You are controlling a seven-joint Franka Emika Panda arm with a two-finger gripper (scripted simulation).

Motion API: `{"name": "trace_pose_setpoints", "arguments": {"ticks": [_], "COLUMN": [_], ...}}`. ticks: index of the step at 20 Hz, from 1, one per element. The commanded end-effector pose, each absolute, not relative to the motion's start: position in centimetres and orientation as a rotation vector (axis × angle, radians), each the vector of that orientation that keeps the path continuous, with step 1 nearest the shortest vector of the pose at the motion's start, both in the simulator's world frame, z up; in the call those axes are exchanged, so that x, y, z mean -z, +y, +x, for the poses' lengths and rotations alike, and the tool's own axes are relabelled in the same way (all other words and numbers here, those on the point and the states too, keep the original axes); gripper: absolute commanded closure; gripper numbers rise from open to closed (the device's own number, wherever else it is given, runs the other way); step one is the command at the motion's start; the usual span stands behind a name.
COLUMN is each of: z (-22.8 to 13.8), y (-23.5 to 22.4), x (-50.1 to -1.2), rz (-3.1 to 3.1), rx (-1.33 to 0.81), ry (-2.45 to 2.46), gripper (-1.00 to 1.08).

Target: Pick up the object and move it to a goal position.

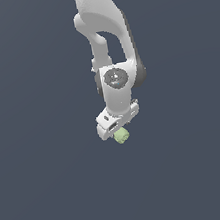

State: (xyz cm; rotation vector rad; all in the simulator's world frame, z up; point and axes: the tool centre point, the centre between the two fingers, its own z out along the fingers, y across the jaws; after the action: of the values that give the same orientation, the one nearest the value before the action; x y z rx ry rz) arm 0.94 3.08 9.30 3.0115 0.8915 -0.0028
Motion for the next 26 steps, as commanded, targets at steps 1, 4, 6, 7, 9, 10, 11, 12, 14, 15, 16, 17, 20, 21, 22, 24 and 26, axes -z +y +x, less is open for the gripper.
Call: {"name": "trace_pose_setpoints", "arguments": {"ticks": [1, 4, 6, 7, 9, 10, 11, 12, 14, 15, 16, 17, 20, 21, 22, 24, 26], "z": [1.0, 1.0, 1.0, 1.0, 0.9, 0.9, 0.9, 0.9, 0.9, 0.9, 0.9, 0.9, 1.0, 1.0, 1.0, 1.0, 1.0], "y": [3.1, 3.1, 3.1, 3.1, 3.1, 3.1, 3.1, 3.2, 3.1, 3.2, 3.1, 3.1, 3.2, 3.2, 3.2, 3.2, 3.2], "x": [-9.1, -9.1, -9.0, -8.8, -8.2, -7.7, -7.2, -6.7, -5.6, -5.1, -4.8, -4.5, -4.1, -4.1, -4.1, -4.1, -4.1], "rz": [3.005, 3.006, 3.006, 3.006, 3.006, 3.006, 3.005, 3.005, 3.005, 3.004, 3.004, 3.004, 3.004, 3.004, 3.004, 3.004, 3.004], "rx": [0.000, 0.001, 0.001, 0.001, 0.001, 0.001, 0.001, 0.001, 0.000, 0.000, 0.000, 0.000, 0.000, 0.000, 0.000, 0.000, 0.000], "ry": [0.915, 0.912, 0.912, 0.912, 0.913, 0.914, 0.915, 0.916, 0.918, 0.919, 0.919, 0.919, 0.920, 0.920, 0.920, 0.920, 0.920], "gripper": [-0.92, -0.92, -0.92, -0.92, -0.92, -0.92, -0.92, -0.92, -0.92, -0.92, -0.92, -0.92, -0.92, -0.92, 1.08, 1.08, 1.08]}}
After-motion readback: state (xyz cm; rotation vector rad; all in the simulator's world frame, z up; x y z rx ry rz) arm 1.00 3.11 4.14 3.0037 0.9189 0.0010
